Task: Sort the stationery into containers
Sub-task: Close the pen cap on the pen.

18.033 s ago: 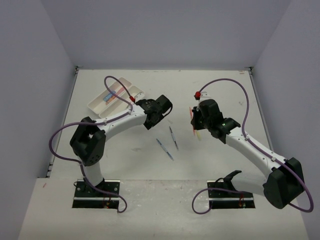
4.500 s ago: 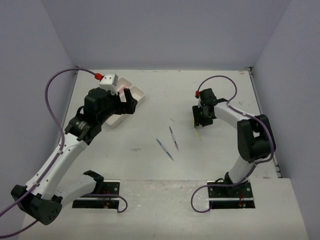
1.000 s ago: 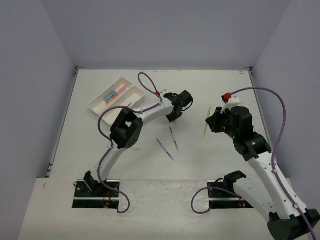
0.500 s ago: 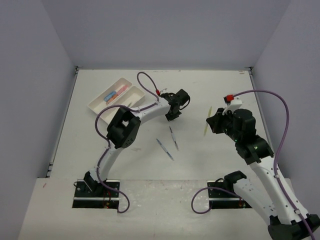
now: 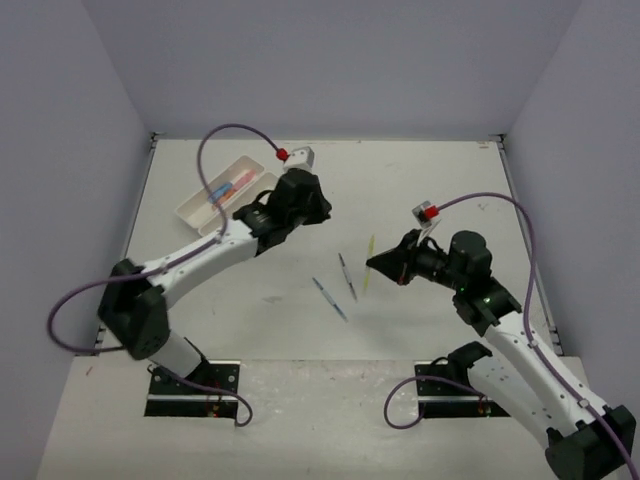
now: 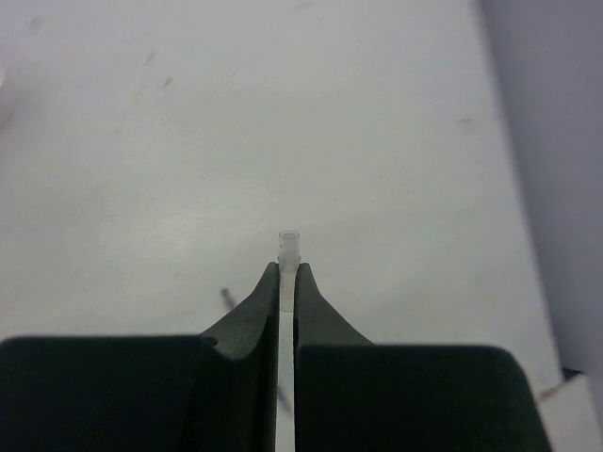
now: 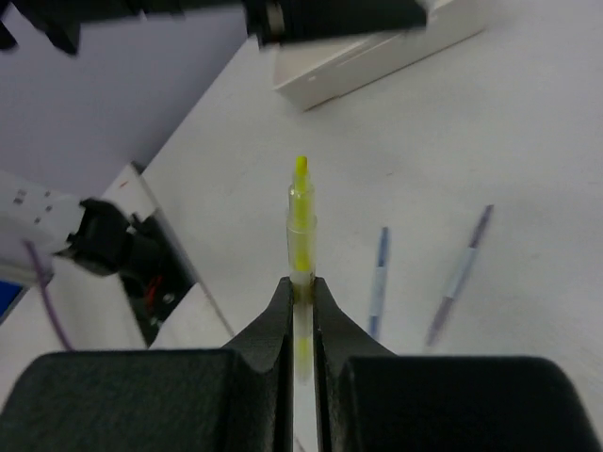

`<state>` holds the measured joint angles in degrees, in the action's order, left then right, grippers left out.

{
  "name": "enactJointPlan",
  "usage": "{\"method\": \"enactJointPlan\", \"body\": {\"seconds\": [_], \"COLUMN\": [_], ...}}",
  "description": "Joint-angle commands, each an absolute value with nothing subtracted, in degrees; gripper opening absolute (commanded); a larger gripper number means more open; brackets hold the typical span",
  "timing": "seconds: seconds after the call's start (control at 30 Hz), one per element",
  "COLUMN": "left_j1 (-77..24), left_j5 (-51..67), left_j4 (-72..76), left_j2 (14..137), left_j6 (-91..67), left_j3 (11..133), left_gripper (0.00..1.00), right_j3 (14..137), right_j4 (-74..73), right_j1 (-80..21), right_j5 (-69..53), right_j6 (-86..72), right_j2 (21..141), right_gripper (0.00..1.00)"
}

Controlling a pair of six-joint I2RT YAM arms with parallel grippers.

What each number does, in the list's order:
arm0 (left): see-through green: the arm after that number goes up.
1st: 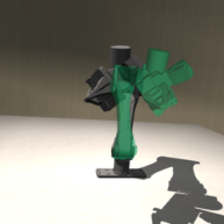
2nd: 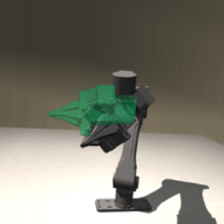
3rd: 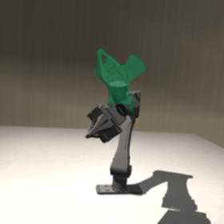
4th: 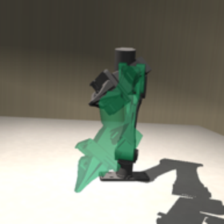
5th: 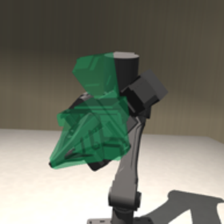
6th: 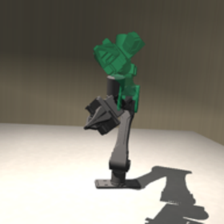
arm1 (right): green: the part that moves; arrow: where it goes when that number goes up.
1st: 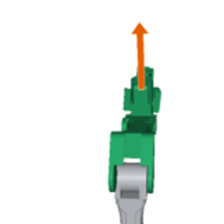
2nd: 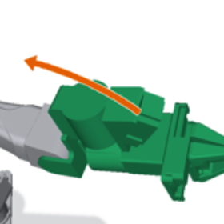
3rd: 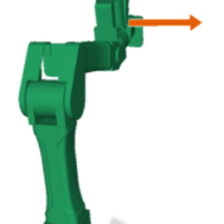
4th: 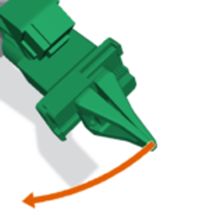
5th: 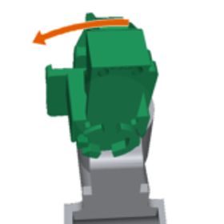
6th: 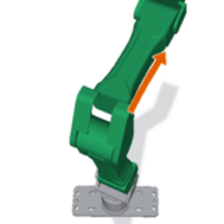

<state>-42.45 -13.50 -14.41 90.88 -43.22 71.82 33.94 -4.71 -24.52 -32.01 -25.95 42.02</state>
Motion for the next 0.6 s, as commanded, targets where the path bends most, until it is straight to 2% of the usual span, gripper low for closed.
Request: {"method": "enactJointPlan", "body": {"seconds": [0.0,0.07,0.17,0.33,0.57], "left_j1": [-41.92,-41.84,-41.84,-41.9,-41.87], "left_j5": [-0.55,4.89,10.91,17.2,20.73], "left_j4": [8.94,15.79,23.25,26.88,25.74], "left_j2": [73.69,66.7,58.22,51.58,48.99], "left_j6": [-32.52,-32.91,-33.6,-34.13,-35.92], "left_j3": [60.34,53.64,45.9,41.72,41.1], "left_gripper": [0.0,0.0,0.0,0.0,0.0], "right_j3": [29.28,25.86,26.19,31.46,34.94], "right_j4": [20.17,30.98,36.93,34.76,29.65], "right_j1": [-34.26,-37.69,-41.21,-48.02,-49.22], "right_j5": [-38.32,-36.83,-33.68,-29.43,-26.89], "right_j6": [-35.85,-41.24,-44.46,-41.93,-38.66], "right_j2": [44.86,47.1,50.7,54.98,56.5], "right_gripper": [0.0,0.0,0.0,0.0,0.0]}}
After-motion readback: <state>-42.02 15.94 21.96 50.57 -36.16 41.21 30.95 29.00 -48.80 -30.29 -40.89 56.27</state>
